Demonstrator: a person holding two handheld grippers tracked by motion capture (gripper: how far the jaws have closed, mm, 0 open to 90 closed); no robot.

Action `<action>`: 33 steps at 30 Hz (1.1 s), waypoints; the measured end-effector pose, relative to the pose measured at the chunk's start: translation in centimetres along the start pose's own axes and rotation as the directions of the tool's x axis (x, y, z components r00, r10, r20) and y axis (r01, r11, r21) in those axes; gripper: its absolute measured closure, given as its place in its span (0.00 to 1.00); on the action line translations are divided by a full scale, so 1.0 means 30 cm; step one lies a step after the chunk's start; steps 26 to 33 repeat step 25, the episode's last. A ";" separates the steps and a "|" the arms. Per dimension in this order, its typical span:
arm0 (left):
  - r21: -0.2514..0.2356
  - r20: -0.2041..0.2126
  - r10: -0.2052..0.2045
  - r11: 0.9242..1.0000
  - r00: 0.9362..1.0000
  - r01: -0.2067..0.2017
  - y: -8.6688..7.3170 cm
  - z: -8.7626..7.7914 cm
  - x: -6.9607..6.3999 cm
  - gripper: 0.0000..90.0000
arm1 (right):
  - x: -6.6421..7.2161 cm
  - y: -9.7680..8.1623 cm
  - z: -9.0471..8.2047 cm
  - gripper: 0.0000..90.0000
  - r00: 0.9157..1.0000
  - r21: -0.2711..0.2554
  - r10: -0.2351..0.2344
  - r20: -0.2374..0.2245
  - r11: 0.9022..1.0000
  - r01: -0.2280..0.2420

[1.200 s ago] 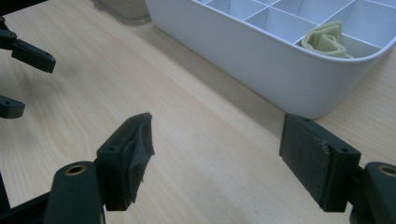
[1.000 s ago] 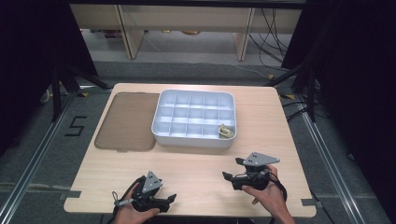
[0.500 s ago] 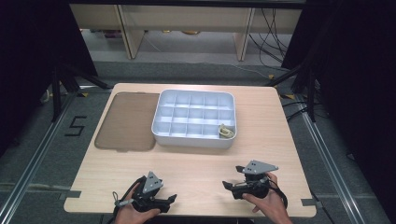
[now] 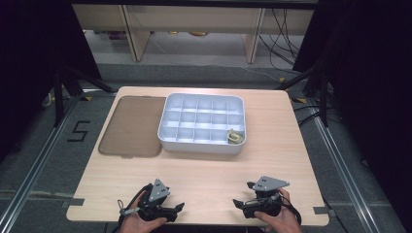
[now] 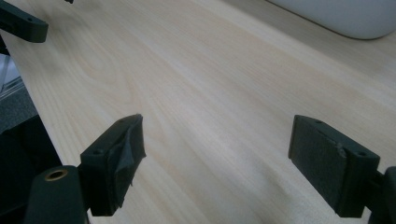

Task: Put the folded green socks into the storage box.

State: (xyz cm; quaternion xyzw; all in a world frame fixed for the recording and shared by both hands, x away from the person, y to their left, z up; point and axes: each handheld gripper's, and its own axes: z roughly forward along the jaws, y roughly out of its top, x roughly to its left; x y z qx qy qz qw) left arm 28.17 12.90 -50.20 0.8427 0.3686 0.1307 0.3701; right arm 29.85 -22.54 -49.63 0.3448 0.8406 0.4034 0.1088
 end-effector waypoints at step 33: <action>0.032 -0.004 0.047 0.998 0.999 -0.047 0.002 -0.005 0.011 0.27 | -0.002 -0.032 -0.011 0.21 1.000 0.030 0.025 0.011 0.999 -0.025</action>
